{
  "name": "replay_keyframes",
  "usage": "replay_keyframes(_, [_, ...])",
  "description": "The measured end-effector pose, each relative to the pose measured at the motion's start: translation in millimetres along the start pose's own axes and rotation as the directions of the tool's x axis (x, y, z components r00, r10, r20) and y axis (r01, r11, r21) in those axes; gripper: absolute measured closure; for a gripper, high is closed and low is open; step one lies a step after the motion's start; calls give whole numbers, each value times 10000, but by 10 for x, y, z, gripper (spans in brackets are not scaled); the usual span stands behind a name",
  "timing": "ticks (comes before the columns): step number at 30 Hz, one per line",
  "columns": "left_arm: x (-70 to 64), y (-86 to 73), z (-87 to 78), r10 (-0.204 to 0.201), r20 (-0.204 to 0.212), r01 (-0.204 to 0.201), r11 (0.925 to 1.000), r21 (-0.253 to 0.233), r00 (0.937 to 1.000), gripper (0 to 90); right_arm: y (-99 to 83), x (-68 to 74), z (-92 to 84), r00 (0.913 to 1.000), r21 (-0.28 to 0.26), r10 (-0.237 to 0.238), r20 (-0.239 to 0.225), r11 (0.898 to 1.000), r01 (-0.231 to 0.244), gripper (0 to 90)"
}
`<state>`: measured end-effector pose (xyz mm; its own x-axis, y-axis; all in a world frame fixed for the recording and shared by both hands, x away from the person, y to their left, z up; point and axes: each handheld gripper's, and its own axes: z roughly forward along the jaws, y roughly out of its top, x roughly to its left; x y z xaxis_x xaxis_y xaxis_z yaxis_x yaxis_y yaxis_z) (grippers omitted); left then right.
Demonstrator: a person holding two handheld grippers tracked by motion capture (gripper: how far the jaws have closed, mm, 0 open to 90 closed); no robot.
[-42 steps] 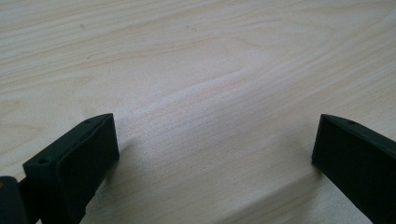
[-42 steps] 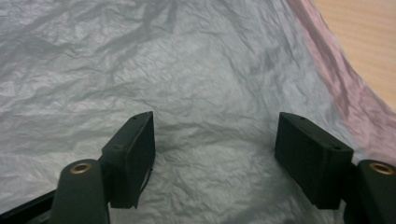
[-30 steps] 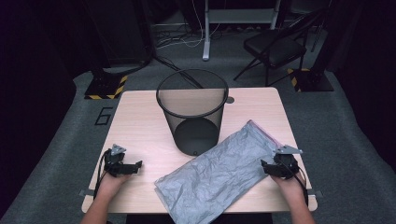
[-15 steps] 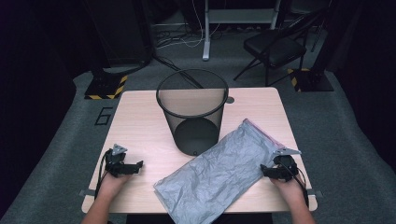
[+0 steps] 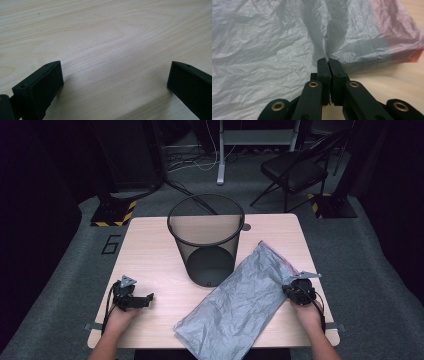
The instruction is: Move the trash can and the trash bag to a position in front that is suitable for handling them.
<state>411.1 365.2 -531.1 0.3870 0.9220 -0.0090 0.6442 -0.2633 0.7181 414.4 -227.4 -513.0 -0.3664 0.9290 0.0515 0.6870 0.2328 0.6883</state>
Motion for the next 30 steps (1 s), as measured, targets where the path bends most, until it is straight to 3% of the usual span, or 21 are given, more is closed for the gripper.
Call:
replay_keyframes(1, [-1,-2,-3,17,15,-17,10000,13,10000,1,59,-62,-7,9996,-158,78,272,9998,-73,874])
replay_keyframes(4, [-1,-3,-4,21,23,-22,10000,13,10000,1,159,-163,-8,9989,-423,308,364,9987,-293,874])
replay_keyframes(9, [4,2,1,59,67,-59,10000,19,10000,0,385,-325,14,9942,-890,447,979,9954,-360,855])
replay_keyframes(10, [5,3,2,66,69,-66,10000,18,10000,0,404,-350,16,9942,-943,495,951,9947,-405,813])
replay_keyframes(11, [5,4,3,67,72,-67,10000,18,10000,0,437,-378,13,9914,-1083,693,1110,9925,-572,648])
replay_keyframes(12, [5,4,3,67,72,-67,10000,18,10000,0,437,-378,13,9914,-1083,693,1110,9925,-572,648])
replay_keyframes(13, [5,4,3,69,71,-69,10000,21,10000,0,452,-379,-16,9877,-1172,976,1225,9896,-833,467])
replay_keyframes(15, [5,3,3,65,73,-65,10000,17,10000,0,437,-329,-60,9862,-1191,1003,1319,9893,-847,353])
replay_keyframes(17, [5,3,2,69,72,-70,10000,19,10000,0,371,-239,-105,9903,-1394,803,1131,9881,-642,254])
replay_keyframes(18, [5,3,2,69,72,-70,10000,19,10000,1,371,-239,-105,9903,-1394,803,1131,9881,-642,254])
replay_keyframes(19, [6,4,0,74,92,-74,10000,40,9999,1,278,-121,-116,9932,-1174,407,1095,9927,-277,191])
replay_keyframes(21, [3,2,1,65,75,-65,10000,16,10000,0,191,-12,-122,9947,-993,297,986,9949,-199,127])
replay_keyframes(24, [3,3,1,63,68,-63,10000,20,10000,1,132,81,-122,9956,-844,550,764,9953,-485,92])
replay_keyframes(26, [2,2,1,60,63,-60,10000,22,10000,1,87,196,-96,9964,-641,672,519,9959,-639,7])
replay_keyframes(27, [2,2,1,59,62,-59,10000,21,10000,1,69,261,-60,9981,-500,462,415,9978,-441,0])
replay_keyframes(30, [2,2,0,63,67,-64,10000,22,10000,1,60,328,10,9965,-239,369,756,9991,-352,0])
